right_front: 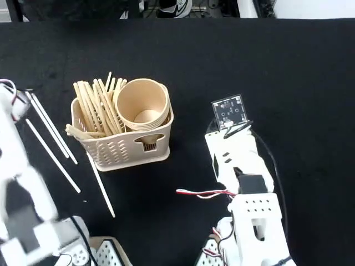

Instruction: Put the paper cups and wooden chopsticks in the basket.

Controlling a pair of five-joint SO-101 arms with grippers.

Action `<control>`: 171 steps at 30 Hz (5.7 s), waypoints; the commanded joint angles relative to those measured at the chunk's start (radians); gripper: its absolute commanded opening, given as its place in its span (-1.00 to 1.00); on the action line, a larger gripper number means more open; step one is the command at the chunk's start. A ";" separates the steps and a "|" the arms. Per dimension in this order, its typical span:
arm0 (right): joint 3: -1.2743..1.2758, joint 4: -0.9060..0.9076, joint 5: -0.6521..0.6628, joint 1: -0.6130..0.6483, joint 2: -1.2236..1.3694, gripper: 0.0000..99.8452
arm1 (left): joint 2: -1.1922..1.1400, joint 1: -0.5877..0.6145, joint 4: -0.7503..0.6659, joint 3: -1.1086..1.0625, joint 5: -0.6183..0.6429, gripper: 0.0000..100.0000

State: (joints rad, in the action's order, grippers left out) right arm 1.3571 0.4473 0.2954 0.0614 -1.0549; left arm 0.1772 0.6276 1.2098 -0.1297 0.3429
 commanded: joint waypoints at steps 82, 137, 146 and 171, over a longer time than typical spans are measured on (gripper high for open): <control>-0.008 -0.017 0.008 -0.009 -0.008 -0.97 | 1.499 -0.499 -0.624 -0.848 -0.146 -0.94; -0.007 -0.017 0.008 -0.005 -0.008 -0.97 | -0.084 -0.116 0.278 0.237 0.060 -0.42; -0.008 -0.014 0.008 -0.005 -0.008 -0.97 | -0.572 -0.058 0.315 0.605 0.069 -0.42; -0.008 -0.014 0.008 -0.003 -0.008 -0.97 | -1.390 -0.050 0.549 1.572 0.061 -0.86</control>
State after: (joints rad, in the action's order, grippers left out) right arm 1.3571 0.4473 0.2954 0.0614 -1.0549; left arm -1.2221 0.5723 1.7499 1.3955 0.4074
